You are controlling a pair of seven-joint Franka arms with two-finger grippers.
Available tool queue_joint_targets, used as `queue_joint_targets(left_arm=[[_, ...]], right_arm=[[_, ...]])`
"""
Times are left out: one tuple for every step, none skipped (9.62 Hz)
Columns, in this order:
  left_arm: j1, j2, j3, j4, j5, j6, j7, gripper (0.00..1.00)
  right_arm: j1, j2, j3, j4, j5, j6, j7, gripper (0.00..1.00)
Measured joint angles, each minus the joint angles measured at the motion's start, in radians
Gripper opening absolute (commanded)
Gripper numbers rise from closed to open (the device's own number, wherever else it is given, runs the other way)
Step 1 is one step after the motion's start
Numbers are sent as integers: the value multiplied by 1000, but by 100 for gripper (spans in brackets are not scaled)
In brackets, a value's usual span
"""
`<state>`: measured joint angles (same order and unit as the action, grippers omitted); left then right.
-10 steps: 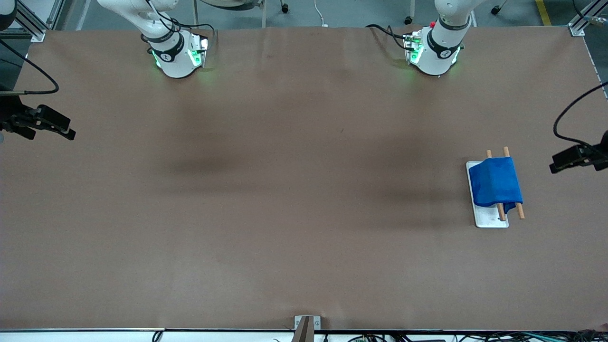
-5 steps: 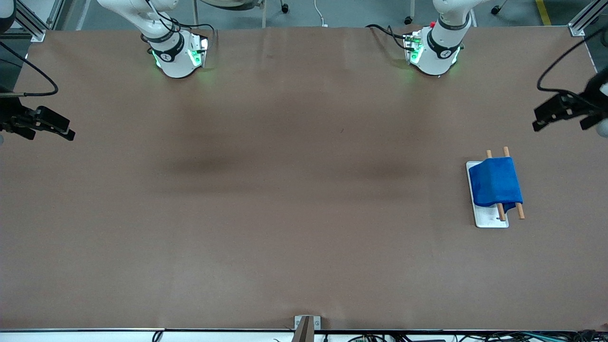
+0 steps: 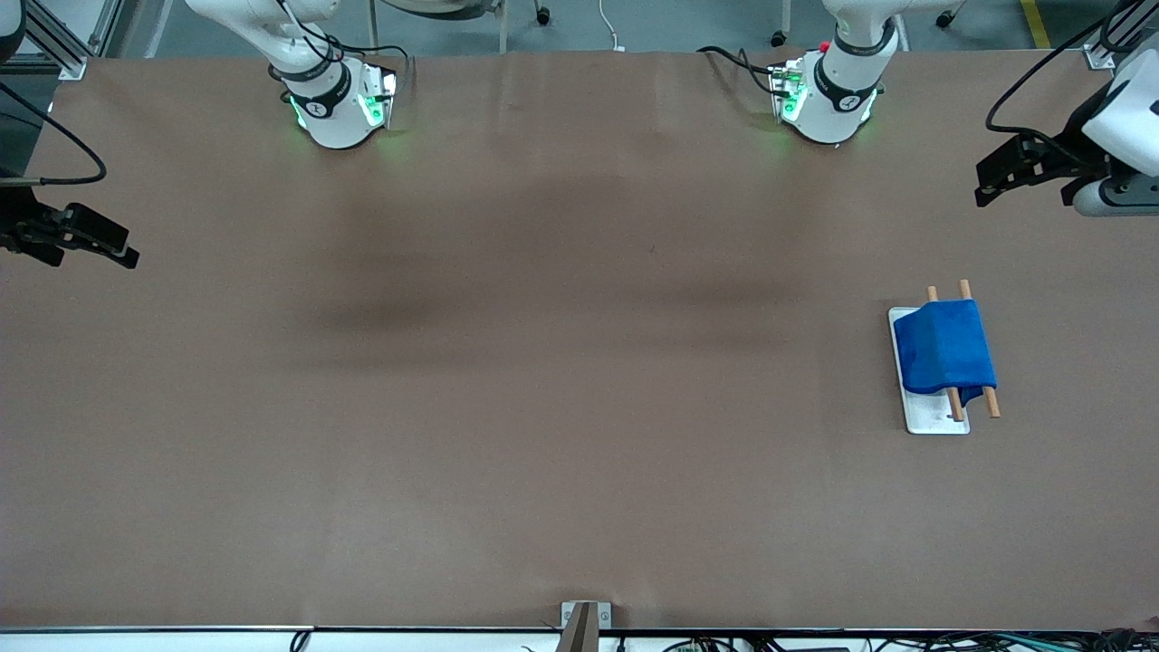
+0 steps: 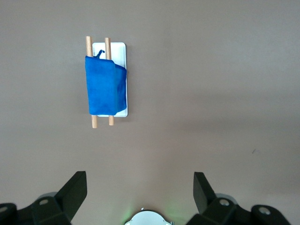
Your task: Right arm passes towel to left arm to hang
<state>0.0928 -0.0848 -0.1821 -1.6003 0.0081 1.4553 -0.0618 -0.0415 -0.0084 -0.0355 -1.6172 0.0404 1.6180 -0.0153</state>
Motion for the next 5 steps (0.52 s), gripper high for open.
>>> queue_joint_targets(left_arm=[[-2, -10, -1, -7, 0, 0, 0, 100], [-2, -20, -4, -12, 0, 0, 0, 100], [-3, -27, -10, -15, 0, 0, -1, 100], [-4, -28, -14, -15, -1, 0, -2, 100], [-5, -28, -17, -15, -1, 0, -2, 100]], right_arm=[[0, 0, 0, 0, 0, 0, 0, 100], [0, 0, -1, 0, 0, 0, 0, 100], [0, 0, -1, 0, 0, 0, 0, 100], [0, 0, -1, 0, 0, 0, 0, 100], [0, 0, -1, 0, 0, 0, 0, 100]])
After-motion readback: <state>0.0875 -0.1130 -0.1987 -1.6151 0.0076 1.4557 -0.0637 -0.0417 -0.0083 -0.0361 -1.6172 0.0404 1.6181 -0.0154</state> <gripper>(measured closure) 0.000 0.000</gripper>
